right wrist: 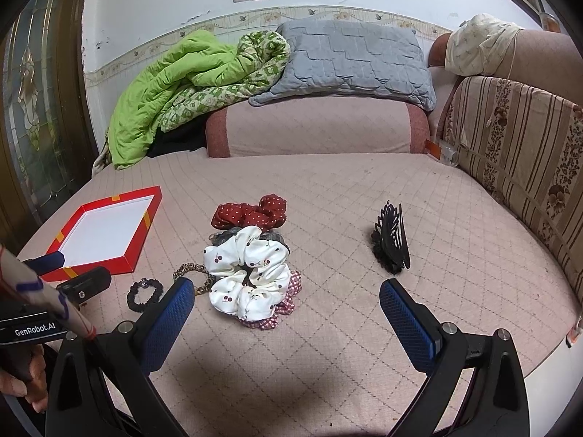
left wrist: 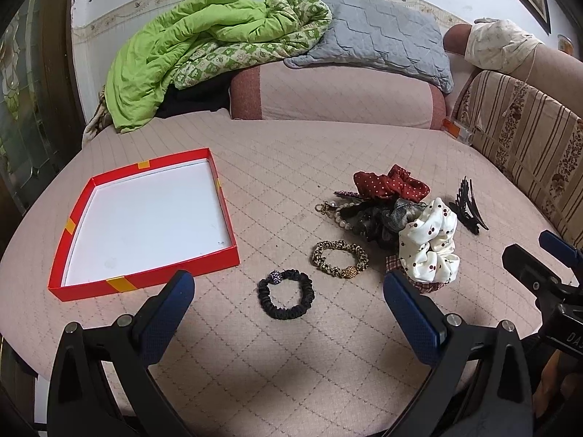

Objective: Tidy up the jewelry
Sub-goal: 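Reach the left gripper to the black scrunchie and grasp it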

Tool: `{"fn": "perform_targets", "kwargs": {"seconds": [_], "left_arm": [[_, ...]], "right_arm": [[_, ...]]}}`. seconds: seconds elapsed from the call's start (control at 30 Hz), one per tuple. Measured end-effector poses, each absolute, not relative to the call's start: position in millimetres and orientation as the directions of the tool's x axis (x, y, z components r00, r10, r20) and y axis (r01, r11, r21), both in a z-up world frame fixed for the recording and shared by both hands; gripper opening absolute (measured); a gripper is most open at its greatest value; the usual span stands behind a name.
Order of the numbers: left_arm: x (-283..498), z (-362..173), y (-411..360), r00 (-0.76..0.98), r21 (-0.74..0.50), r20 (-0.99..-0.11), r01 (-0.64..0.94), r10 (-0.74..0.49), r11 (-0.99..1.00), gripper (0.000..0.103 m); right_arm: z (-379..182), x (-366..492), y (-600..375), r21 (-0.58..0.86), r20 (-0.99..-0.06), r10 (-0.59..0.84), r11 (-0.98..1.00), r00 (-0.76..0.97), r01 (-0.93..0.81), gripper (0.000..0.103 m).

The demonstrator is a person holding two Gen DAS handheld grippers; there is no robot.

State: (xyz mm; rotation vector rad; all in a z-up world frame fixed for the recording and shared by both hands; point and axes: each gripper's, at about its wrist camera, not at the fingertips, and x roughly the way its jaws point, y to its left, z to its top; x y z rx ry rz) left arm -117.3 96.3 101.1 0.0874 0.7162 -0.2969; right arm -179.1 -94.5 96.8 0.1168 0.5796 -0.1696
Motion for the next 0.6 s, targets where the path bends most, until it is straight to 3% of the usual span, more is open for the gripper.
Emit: {"fn": "perform_targets", "kwargs": {"seconds": [0.37, 0.43, 0.5, 0.57, 0.6], "left_arm": [[-95.8, 80.0, 108.9, 0.645, -0.061, -0.705, 0.359, -0.295, 0.931, 0.103], [-90.2, 74.7, 111.0, 0.628, -0.076, -0.716, 0.364, -0.305, 0.928, 0.094], [-85.5, 68.2, 109.2, 0.603, -0.086, -0.731, 0.382, -0.319, 0.92, 0.065], [-81.9, 61.0, 105.8, 0.574, -0.092, -0.75, 0.401, -0.328, 0.911, 0.05], [-80.9, 57.3, 102.6, 0.559, -0.092, -0.758, 0.42, -0.337, 0.903, 0.05]], "right_arm": [[93.8, -171.0, -94.2, 0.091, -0.574, -0.072, 0.984, 0.815, 0.15, 0.101], [92.8, -169.8, -95.7, 0.109, -0.575, -0.05, 0.985, 0.817, 0.137, 0.1], [91.6, -168.4, -96.9, 0.118, -0.575, -0.045, 0.983, 0.817, 0.138, 0.1], [90.9, -167.1, -96.0, 0.123, -0.575, -0.041, 0.983, 0.817, 0.136, 0.1], [90.5, -166.5, -95.5, 0.124, -0.575, -0.04, 0.983, 0.817, 0.135, 0.1]]}}
